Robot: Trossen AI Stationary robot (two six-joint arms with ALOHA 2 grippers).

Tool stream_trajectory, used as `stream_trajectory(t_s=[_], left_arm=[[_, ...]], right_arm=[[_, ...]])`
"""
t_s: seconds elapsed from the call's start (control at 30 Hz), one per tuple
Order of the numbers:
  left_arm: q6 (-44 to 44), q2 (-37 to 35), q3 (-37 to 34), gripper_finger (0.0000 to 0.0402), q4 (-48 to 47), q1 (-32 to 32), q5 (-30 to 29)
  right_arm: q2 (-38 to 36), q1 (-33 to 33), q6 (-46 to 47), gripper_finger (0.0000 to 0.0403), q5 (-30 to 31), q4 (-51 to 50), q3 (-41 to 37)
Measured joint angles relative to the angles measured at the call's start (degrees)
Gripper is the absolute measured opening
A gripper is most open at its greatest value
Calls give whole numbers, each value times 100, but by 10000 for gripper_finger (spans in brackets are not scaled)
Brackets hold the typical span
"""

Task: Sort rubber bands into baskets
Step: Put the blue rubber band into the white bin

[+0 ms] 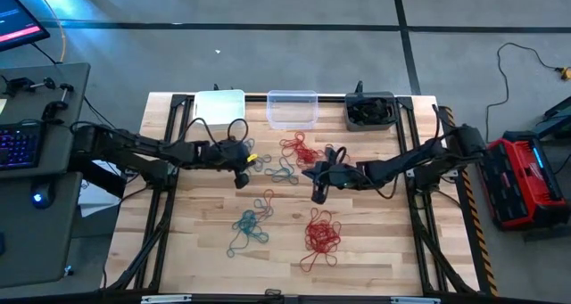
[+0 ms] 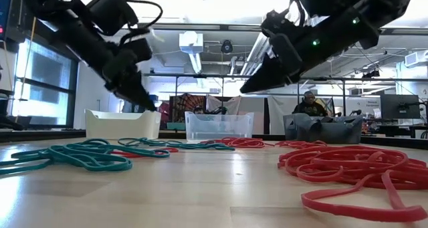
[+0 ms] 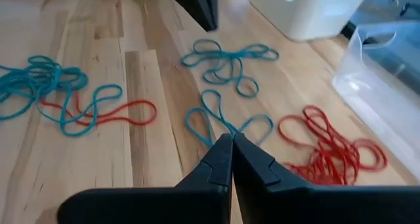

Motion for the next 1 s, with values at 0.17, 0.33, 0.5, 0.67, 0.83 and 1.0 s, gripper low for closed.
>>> stream_trajectory(t_s=[0.17,0.33,0.5,0.67,0.83,1.0], left_arm=[[-63,-15,266,11,-1039,0,-790],[214,-20,500,25,-1292,-2,-989],[155,-20,541,49,-1307,1,-392],[-58,-20,541,78,-1612,15,-192],[-386,-15,541,105,-2026,26,-261],[-546,-13,541,117,-2194,26,-328]], right_arm=[[-61,-41,-426,0,7,164,2],[-148,-330,-708,0,-290,177,15],[-148,-987,-1118,0,-1653,116,15],[-150,-1610,-1497,0,-2114,151,15],[-150,-1917,-1815,0,-2389,329,17],[-150,-1979,-1916,0,-2572,423,17]])
